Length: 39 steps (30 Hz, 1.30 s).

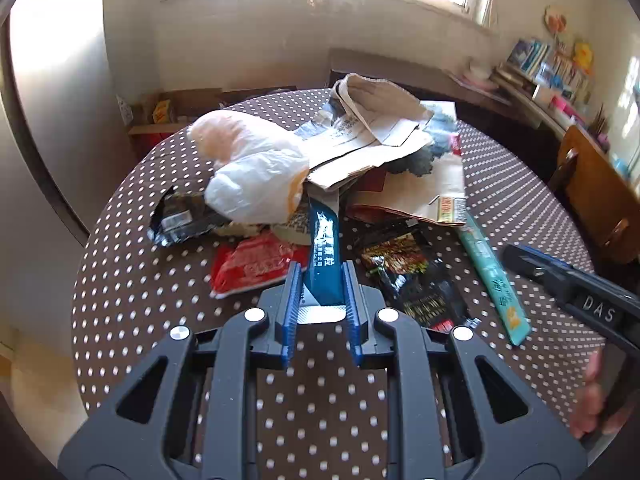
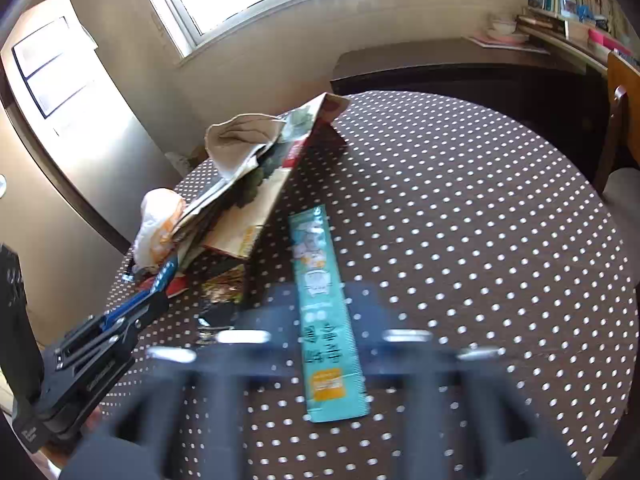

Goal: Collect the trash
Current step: 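Grasp the teal tube with the right gripper while the left gripper grasps the blue packet, then carry the teal tube and blue packet with both grippers over the light-blue bucket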

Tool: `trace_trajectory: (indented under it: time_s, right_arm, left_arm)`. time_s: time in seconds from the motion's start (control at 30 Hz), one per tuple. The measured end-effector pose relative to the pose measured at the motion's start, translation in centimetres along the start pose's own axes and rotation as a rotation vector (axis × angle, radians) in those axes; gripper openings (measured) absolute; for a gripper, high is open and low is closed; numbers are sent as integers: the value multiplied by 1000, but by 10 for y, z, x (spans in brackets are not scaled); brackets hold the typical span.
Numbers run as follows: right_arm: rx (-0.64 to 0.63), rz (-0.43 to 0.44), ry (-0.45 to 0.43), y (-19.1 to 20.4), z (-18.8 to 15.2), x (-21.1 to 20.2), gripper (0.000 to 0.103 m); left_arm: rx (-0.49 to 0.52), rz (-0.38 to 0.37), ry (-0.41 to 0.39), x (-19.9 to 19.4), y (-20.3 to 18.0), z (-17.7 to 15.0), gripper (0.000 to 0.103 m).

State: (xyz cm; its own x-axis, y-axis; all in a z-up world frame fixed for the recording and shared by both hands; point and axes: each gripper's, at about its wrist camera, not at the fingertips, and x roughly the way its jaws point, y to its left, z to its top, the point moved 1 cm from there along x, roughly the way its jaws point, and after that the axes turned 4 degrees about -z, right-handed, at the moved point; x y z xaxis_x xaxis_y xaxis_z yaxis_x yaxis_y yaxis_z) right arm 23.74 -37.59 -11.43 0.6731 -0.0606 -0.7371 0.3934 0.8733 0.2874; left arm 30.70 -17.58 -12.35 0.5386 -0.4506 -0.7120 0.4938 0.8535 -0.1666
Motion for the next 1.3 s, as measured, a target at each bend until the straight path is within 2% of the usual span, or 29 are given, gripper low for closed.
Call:
trace_trajectory:
  time_s: [0.03,0.07,0.13,0.2,0.23,0.27,0.3,0.43,0.63,0.73,1.1,1.3]
  right_arm:
    - [-4,-10,-30,2,-1,-3,76]
    - [-31,-38,-46,7,-1,-4,75]
    - [-95,-77,-35,15,-1,2,70]
    - [-122,-119,25,20,-2,17,51]
    - [-149,-147,14,22,-4,20,47]
    - [-183,-192,12,26,-6,24,29]
    - [-198,-215,5,29,-7,25,28]
    - [-141,-157,8,21,-10,23,27]
    - [-107,-116,-48,19,-18,-4,27]
    - [-111,-111,-71,28,-21,-19,27]
    - [-179,-2,-135,59,-38,-62,27]
    - [-244,83,-134,102,-49,-69,27]
  left_arm:
    - [-8,0,-11,-7,2,-2,21]
    - [-9,-1,-24,-13,4,-4,21]
    - [-7,2,-49,-25,7,-8,21]
    - [-13,11,-59,-34,10,-11,21]
    - [-20,15,-67,-39,13,-14,21]
    - [-24,17,-73,-43,15,-16,21]
    - [-29,20,-79,-47,17,-17,21]
    - [-43,25,-98,-61,24,-25,21]
    - [-61,34,-120,-76,32,-33,21]
    - [-57,53,-127,-82,36,-40,21]
    - [-104,108,-164,-110,58,-58,21]
    - [-137,148,-201,-131,77,-66,21]
